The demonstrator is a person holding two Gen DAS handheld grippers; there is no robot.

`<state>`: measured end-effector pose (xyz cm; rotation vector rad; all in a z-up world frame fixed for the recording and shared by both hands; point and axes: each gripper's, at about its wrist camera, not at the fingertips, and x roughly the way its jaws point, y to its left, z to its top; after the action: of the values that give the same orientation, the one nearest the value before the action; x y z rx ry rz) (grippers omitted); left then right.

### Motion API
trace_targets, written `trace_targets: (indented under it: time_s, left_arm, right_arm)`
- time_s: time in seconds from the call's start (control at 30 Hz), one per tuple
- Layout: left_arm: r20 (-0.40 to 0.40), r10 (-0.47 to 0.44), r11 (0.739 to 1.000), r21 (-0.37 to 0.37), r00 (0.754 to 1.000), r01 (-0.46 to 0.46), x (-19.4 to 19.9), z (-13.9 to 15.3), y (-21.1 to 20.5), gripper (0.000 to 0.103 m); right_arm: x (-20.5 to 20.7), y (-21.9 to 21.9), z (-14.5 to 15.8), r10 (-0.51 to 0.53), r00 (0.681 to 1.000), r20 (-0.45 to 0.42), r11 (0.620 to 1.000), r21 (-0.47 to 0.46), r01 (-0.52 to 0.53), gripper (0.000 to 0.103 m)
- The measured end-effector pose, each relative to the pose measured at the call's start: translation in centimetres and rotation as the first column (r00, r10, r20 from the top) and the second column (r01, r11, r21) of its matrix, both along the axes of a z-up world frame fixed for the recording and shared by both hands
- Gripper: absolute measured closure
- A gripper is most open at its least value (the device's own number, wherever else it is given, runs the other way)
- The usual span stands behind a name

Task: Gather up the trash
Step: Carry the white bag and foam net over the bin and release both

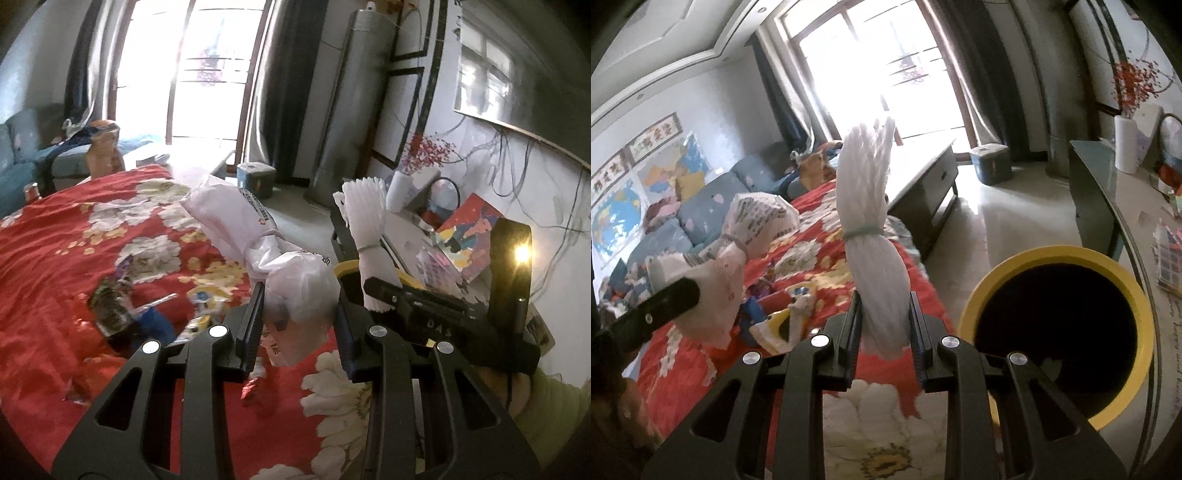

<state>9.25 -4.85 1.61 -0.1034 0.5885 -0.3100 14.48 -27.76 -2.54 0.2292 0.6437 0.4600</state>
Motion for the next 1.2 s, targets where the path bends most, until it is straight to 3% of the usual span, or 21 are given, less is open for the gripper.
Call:
trace_targets:
  time_s: [0.67, 1.2]
  left_arm:
    - [-0.032, -0.162, 0.985, 0.052, 0.986, 0.163, 2.8, -1.0, -8.1, 0.075]
    - [-0.116, -0.262, 0.962, 0.046, 0.958, 0.269, 5.9, -4.5, -13.4, 0.075]
  right_arm:
    - [0.9, -7.8, -1.2, -0.186, 0.982, -0.019, 0.982, 0.032, 0.187, 0.080]
    - [2.4, -13.4, -4.6, -0.301, 0.948, -0.105, 0.952, 0.016, 0.304, 0.080]
